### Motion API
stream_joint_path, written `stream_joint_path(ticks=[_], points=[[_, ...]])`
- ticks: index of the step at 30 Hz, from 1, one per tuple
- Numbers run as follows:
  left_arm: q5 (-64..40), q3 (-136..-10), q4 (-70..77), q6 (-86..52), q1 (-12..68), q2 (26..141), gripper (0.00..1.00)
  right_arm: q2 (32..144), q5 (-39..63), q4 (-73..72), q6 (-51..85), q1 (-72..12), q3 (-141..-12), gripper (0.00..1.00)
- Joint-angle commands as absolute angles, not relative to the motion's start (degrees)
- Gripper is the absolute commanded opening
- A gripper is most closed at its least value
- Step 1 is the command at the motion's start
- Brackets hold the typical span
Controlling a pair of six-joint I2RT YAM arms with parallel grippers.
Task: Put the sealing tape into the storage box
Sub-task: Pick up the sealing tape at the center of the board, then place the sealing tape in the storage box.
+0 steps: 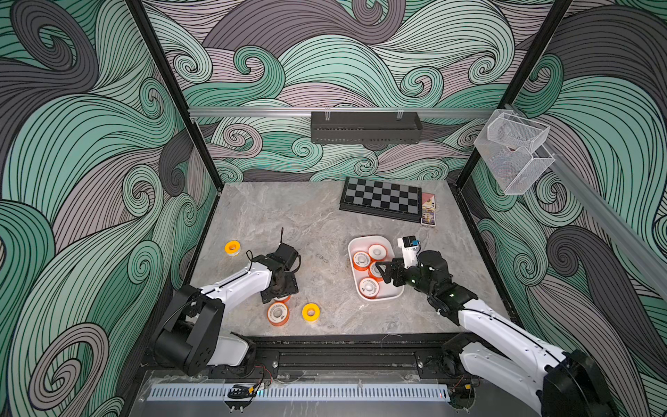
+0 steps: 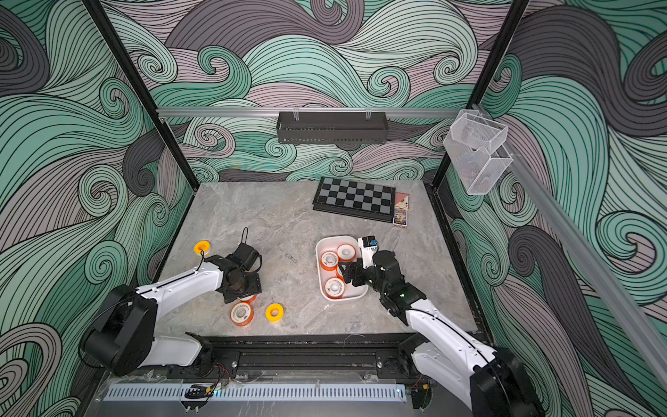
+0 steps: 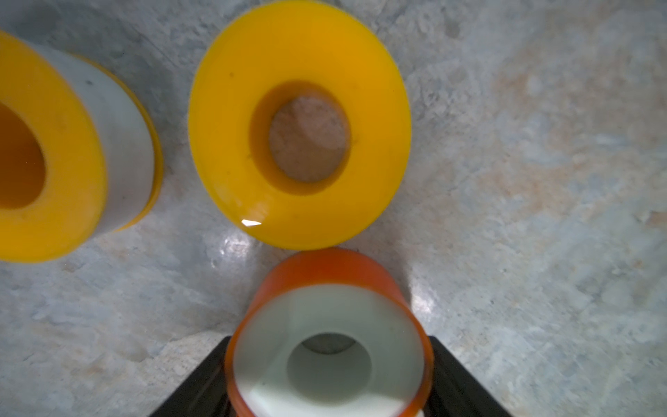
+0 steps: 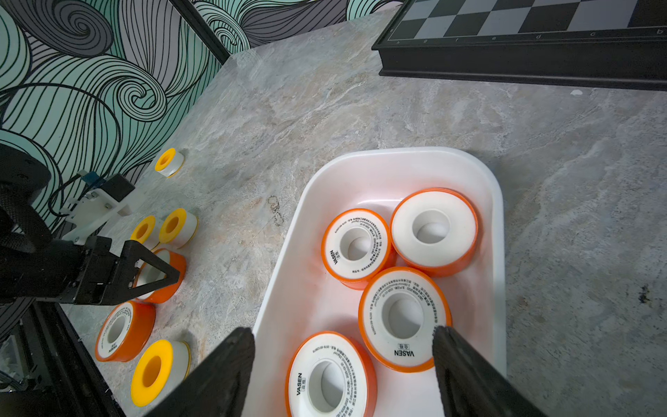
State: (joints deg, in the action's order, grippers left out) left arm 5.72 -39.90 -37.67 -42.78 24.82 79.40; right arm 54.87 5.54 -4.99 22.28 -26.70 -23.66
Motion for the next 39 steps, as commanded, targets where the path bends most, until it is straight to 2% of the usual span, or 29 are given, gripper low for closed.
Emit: stream_joint_path(ticks=[1, 8, 13, 17, 22, 34, 39], points=[[4.2, -41.3, -38.0, -41.2, 24.6, 80.5, 0.73, 54.9, 4.4, -6.4, 22.4, -26.6, -23.0, 0.82], [4.2, -46.4, -40.2, -39.8, 25.6, 80.2, 0.71, 52.8, 0.0, -6.4, 22.4, -26.6, -21.9, 0.83], [3.8, -54.0, -42.5, -38.7, 30.3, 81.2, 0.7, 48.0, -9.7, -6.4, 23.0, -26.2, -19.2, 0.83], [2.9, -62.7, -43.8, -37.4, 35.0, 86.5, 0.7, 43.5, -18.1, -3.4, 25.7, -24.7, -17.0, 0.84], [1.2, -78.4, -47.0, -35.3, 39.8, 96.2, 0.7, 39.3, -23.2, -3.0, 30.0, -21.8, -13.6, 0.85], [-0.8, -113.5, -56.3, -31.0, 46.2, 120.4, 0.69, 38.0, -24.3, -3.4, 29.9, -21.0, -12.5, 0.85], [-1.6, -124.6, -58.8, -30.0, 46.8, 128.4, 0.69, 37.5, -23.8, -3.9, 29.5, -21.0, -12.3, 0.85]])
